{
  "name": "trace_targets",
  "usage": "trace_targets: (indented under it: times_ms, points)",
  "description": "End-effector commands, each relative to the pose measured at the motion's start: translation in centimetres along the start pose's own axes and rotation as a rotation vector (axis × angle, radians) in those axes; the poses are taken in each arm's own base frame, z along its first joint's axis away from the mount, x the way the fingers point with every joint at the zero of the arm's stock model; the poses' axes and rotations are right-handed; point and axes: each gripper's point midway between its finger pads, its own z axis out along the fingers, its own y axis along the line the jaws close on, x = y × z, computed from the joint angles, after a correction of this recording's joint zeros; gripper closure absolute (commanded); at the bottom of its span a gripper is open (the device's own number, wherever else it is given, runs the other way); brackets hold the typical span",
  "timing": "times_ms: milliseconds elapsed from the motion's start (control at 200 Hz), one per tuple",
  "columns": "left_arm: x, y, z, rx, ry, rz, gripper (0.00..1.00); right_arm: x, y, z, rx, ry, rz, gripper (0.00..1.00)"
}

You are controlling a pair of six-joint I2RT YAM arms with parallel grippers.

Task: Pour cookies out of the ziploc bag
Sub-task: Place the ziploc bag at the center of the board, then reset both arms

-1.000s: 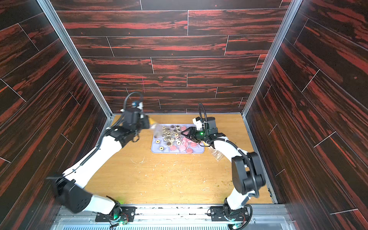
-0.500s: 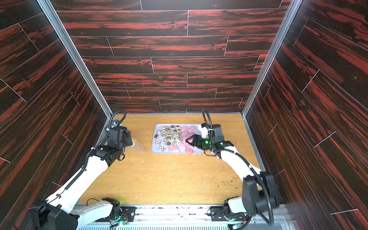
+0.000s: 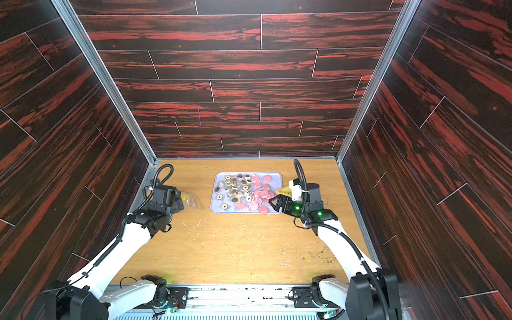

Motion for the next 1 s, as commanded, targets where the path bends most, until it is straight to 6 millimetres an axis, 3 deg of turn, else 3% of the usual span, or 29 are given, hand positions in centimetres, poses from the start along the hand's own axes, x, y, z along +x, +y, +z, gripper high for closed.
trace_targets:
  times_ms: [0,110,195,416,511,631,741,852,997]
  points:
    - [0.2,2.8,-1.3,-0.112,0.026,-0.022,0.00,-0.4,-2.0,-1.4,0.091,-0.047,-0.032,0.05]
    - [0.2,4.6,-2.2,-0.186,0.030,-0.008,0.00,-1.3,-3.5,-3.0,0.147,-0.123,-0.047,0.04]
    - [-0.2,4.5,-2.2,-0.166,0.004,0.003,0.00,-2.5,-5.3,-4.4,0.229,-0.206,-0.068,0.03]
    - [-3.1,1.1,-0.4,0.039,-0.222,0.027,0.00,-5.7,-10.1,-8.3,0.422,-0.482,-0.122,0.02]
    - [-3.3,-0.3,1.1,0.097,-0.308,0.083,0.00,-6.4,-11.5,-8.2,0.486,-0.533,-0.206,0.02]
    - [-2.4,-1.5,4.2,0.138,-0.350,0.076,0.00,-7.1,-13.7,-8.2,0.584,-0.594,-0.257,0.02]
    - [-0.1,-2.1,7.1,0.134,-0.337,0.092,0.00,-7.5,-14.5,-8.2,0.622,-0.657,-0.347,0.02]
    - [1.0,-2.8,8.5,0.162,-0.369,0.107,0.00,-7.7,-15.8,-8.6,0.675,-0.715,-0.363,0.02]
    - [1.8,-1.9,10.4,0.161,-0.355,0.043,0.01,-6.9,-17.0,-8.3,0.642,-0.813,-0.355,0.02]
